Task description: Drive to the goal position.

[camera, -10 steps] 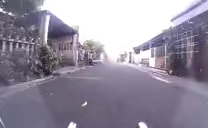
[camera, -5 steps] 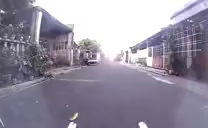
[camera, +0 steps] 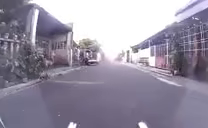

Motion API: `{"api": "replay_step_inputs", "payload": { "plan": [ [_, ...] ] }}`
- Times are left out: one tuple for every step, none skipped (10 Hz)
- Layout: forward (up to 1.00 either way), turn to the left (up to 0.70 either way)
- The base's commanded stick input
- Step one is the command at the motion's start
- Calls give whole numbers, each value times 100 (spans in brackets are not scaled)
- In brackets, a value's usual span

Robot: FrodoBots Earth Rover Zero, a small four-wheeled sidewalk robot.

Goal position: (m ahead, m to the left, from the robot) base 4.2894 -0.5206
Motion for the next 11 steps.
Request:
{"api": "replay_step_inputs", "payload": {
  "plan": [
    [70,0],
    [70,0],
    [70,0],
    [70,0],
    [70,0],
    [70,0],
    [70,0],
    [70,-14],
    [70,-25],
    [70,-33],
    [70,-19]
  ]
}}
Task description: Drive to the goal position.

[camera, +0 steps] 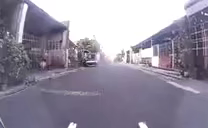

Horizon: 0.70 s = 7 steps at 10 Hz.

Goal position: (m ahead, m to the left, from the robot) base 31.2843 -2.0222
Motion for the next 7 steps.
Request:
{"api": "replay_step_inputs", "payload": {
  "plan": [
    [70,-4],
    [70,0],
    [70,0],
    [70,0],
    [70,0],
    [70,0],
    [70,0]
  ]
}}
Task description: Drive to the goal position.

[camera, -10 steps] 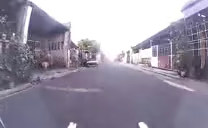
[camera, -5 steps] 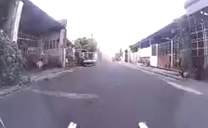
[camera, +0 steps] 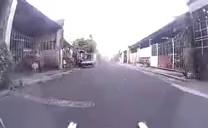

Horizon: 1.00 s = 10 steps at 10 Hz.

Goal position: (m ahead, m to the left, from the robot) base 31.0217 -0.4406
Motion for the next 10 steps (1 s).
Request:
{"api": "replay_step_inputs", "payload": {
  "plan": [
    [70,0],
    [70,0],
    [70,0],
    [70,0],
    [70,0],
    [70,0],
    [70,0],
    [70,0],
    [70,0],
    [70,0]
  ]
}}
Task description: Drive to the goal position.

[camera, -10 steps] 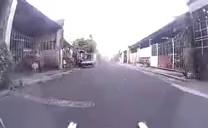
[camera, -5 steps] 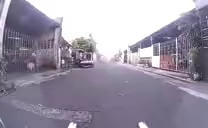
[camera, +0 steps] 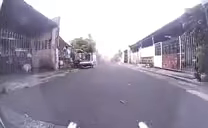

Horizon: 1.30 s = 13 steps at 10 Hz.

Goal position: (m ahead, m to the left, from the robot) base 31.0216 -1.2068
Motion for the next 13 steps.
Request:
{"api": "replay_step_inputs", "payload": {
  "plan": [
    [70,0],
    [70,0],
    [70,0],
    [70,0],
    [70,0],
    [70,0],
    [70,0],
    [70,0],
    [70,0],
    [70,0],
    [70,0],
    [70,0],
    [70,0]
  ]
}}
